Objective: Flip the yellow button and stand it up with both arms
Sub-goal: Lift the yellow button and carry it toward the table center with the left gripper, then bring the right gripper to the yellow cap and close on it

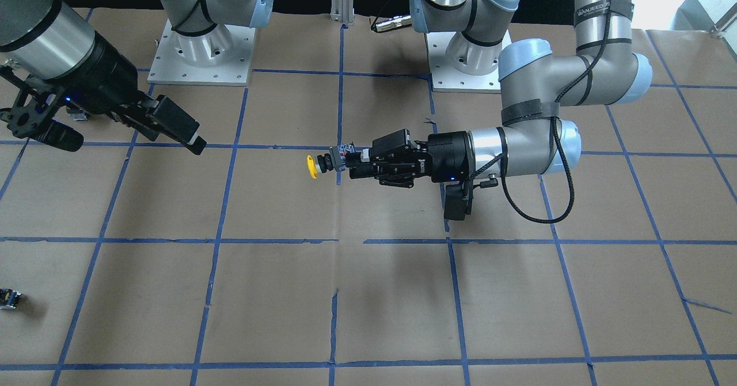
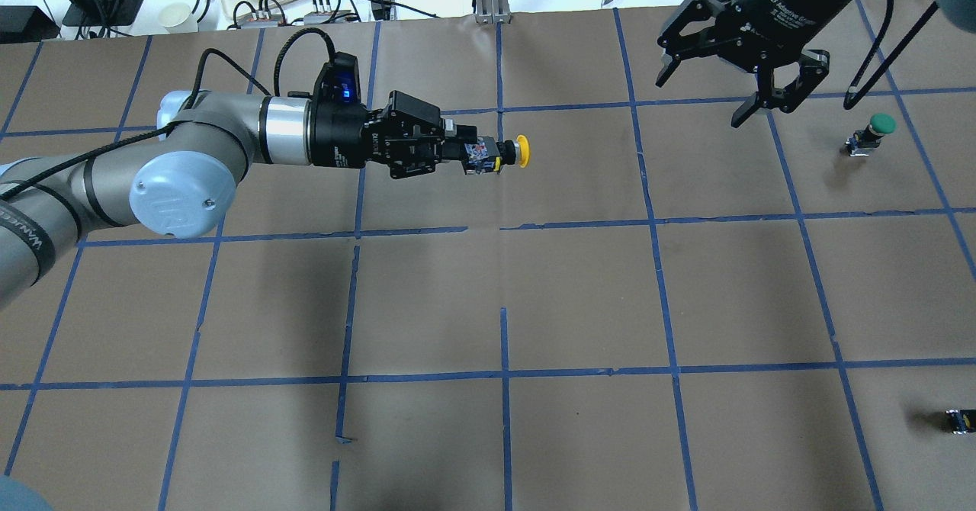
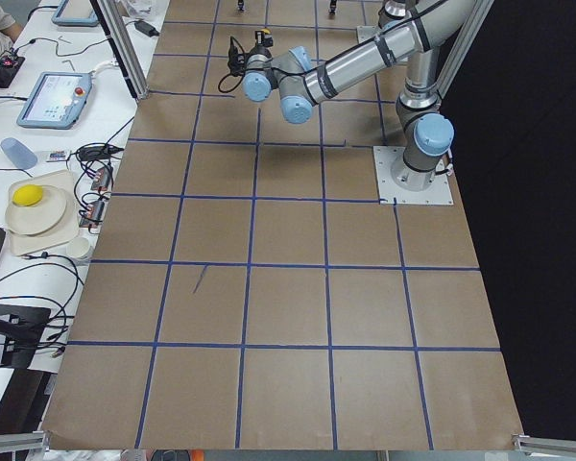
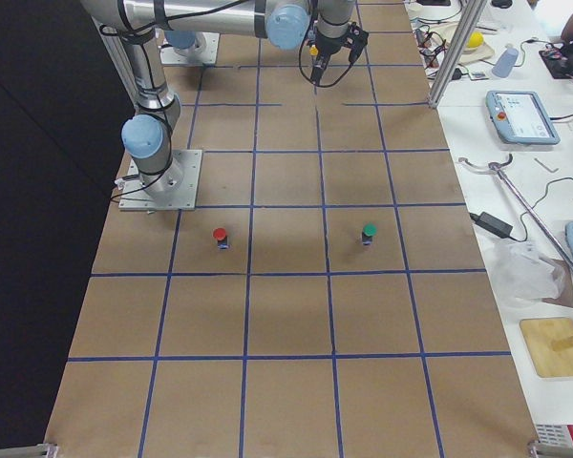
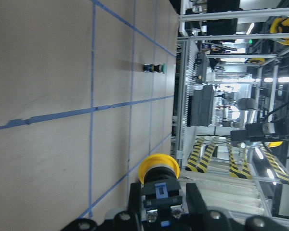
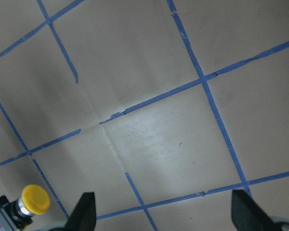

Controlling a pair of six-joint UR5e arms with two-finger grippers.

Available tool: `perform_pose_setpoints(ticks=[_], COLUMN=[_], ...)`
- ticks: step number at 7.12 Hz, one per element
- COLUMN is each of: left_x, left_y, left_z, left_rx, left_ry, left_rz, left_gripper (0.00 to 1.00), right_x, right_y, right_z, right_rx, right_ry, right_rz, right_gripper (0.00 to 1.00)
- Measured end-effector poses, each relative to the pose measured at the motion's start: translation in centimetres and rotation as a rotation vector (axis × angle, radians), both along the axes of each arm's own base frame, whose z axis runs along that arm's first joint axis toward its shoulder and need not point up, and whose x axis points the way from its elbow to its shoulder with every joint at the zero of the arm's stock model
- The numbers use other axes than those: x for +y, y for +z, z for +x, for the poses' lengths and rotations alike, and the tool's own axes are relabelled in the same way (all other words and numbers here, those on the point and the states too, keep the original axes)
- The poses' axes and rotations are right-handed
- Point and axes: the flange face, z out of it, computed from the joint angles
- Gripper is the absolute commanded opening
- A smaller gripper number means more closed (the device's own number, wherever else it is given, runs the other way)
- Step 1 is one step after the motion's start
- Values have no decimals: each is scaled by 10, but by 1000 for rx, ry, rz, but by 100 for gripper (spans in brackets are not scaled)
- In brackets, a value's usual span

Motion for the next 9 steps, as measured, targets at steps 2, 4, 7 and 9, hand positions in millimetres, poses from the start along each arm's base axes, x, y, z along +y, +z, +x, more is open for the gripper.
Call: perform_pose_setpoints(ticks=[2,4,7,9], left_x=[3,7,8,7], left_y=[2,8,16,20], left_z=[-27,-44,-55,-57], left_rx=[74,140,220,251], left_ry=[-13,-13,4,14], left_rz=[4,2,2,5], left_gripper=[16,16,15,15], right_x=[-8,-8,0,14], right_y=[11,3,-8,-2], right_z=[10,15,19,22], right_rx=[-162,-252,-301,-315], right_ry=[-131,-222,-310,-327], right_rz=[-22,32,111,158], right_gripper=[100,100,100,100])
